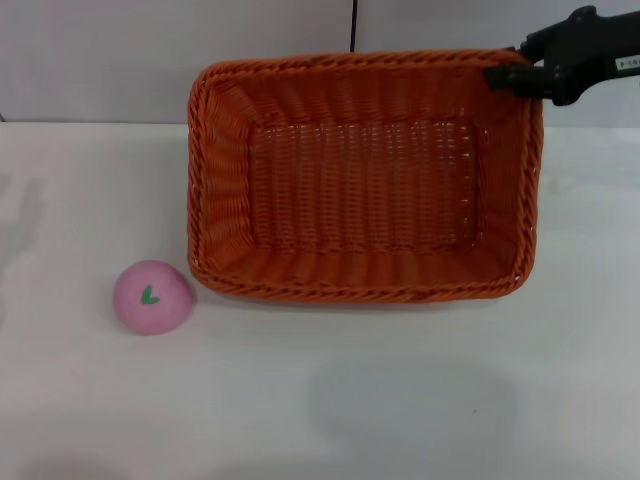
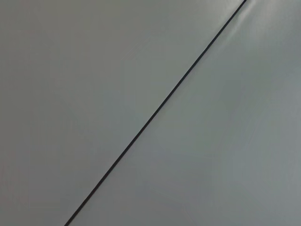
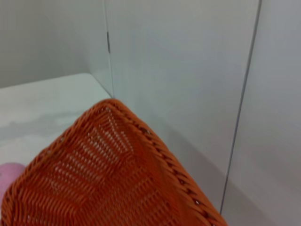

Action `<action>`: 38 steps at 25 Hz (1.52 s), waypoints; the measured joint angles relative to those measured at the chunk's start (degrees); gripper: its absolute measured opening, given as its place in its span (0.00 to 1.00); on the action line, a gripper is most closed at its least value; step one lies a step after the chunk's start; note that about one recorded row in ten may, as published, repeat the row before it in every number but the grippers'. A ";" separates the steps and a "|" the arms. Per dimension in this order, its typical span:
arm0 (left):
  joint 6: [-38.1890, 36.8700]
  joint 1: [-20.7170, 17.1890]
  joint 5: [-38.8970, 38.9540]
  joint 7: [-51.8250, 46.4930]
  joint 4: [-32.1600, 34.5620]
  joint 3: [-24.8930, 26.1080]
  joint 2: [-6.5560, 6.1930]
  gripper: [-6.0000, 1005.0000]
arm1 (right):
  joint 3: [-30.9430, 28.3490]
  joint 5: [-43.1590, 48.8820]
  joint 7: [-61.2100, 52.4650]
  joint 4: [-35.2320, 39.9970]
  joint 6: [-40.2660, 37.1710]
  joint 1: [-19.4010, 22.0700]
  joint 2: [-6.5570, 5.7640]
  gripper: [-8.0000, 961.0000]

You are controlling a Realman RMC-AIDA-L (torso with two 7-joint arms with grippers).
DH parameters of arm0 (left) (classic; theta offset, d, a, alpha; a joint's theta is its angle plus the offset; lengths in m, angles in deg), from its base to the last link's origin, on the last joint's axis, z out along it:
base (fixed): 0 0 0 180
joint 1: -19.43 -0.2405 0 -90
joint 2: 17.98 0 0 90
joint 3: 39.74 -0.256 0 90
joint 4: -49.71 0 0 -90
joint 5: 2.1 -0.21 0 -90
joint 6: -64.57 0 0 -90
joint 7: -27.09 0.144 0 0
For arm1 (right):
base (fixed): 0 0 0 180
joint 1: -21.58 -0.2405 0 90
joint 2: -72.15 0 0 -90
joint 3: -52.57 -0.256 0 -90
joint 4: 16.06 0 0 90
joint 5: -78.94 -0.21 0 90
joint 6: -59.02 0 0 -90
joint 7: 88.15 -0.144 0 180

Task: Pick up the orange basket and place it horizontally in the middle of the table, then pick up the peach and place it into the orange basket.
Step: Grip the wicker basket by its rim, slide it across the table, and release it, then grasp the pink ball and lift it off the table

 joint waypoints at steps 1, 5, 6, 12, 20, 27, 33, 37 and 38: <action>0.00 0.00 0.00 0.00 0.00 0.00 0.00 0.50 | 0.00 0.00 0.00 0.00 0.00 0.00 0.00 0.19; -0.65 0.26 0.00 0.01 0.00 0.02 0.00 0.50 | 0.07 0.67 1.56 -0.73 -0.01 -0.16 0.00 0.19; -0.65 0.26 0.00 0.01 0.00 0.02 0.00 0.50 | 0.07 0.67 1.56 -0.73 -0.01 -0.16 0.00 0.19; -0.84 0.34 -0.04 0.01 0.00 0.02 0.08 0.50 | -0.54 0.29 2.46 -0.42 1.51 0.40 0.46 0.19; -1.09 0.12 -0.16 0.01 0.00 0.02 0.09 0.49 | -0.86 -4.06 4.66 -0.20 4.22 1.95 0.61 0.28; -1.09 -0.07 -0.29 0.01 0.00 -0.02 0.09 0.49 | -4.11 -7.24 5.40 3.93 4.02 5.16 2.43 0.57; -1.06 0.03 -3.08 0.01 -0.97 -1.17 -0.68 0.49 | -5.19 -26.85 11.98 9.49 2.32 16.22 6.88 0.57; -1.05 0.52 -11.03 0.02 -3.44 -1.37 -2.50 0.49 | -5.20 -40.31 17.06 5.22 0.48 22.93 8.47 0.57; -1.14 0.64 -14.07 0.02 -4.60 -1.38 -3.17 0.48 | -5.28 -42.95 18.12 2.96 -0.22 23.90 8.48 0.57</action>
